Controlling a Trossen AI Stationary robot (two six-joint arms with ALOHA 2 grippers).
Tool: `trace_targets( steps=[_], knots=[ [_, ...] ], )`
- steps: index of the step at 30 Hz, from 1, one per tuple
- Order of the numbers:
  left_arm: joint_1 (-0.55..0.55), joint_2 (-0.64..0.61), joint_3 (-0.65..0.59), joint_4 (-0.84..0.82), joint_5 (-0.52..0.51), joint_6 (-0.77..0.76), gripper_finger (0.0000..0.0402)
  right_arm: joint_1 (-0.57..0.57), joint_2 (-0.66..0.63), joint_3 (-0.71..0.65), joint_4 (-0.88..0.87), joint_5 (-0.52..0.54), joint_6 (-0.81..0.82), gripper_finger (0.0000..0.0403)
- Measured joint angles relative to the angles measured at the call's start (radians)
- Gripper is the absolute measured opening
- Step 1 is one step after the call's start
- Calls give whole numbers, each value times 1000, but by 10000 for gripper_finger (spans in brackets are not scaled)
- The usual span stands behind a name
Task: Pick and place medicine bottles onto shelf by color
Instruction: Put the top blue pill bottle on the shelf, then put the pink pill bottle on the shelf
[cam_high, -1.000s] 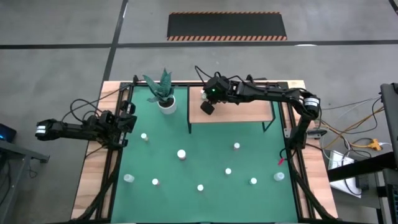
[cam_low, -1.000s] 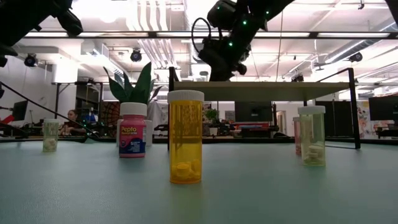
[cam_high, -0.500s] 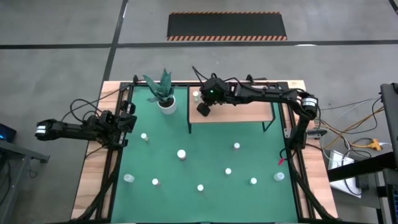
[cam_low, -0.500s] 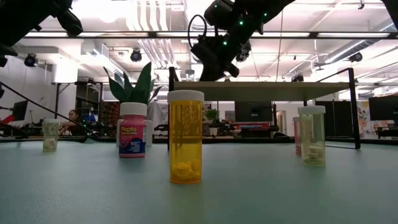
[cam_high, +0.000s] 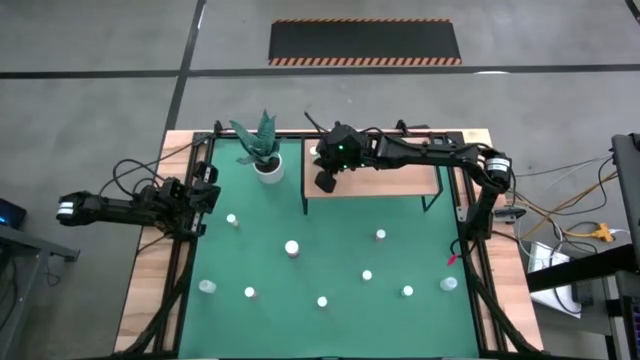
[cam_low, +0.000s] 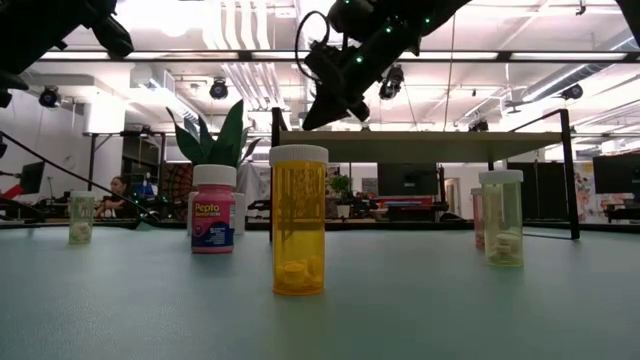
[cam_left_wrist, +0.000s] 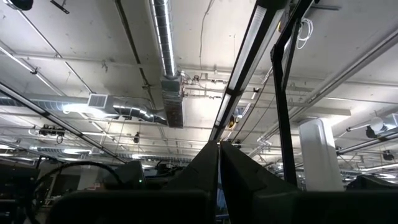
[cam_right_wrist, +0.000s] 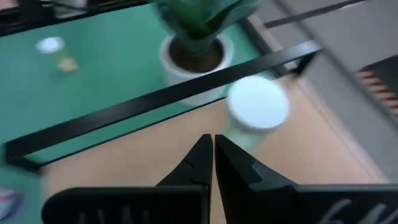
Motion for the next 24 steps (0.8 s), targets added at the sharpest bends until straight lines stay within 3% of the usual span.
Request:
trace_targets(
  steps=[11, 16, 24],
  knots=[
    [0, -1, 0, 0, 0, 0, 0, -11, 1, 0, 27, 43, -23, 9],
    [0, -1, 0, 0, 0, 0, 0, -18, 1, -1, 32, 122, -48, 8],
    [0, 3, 0, -1, 0, 0, 0, -3, -1, -2, -26, 120, -52, 9]
  ],
)
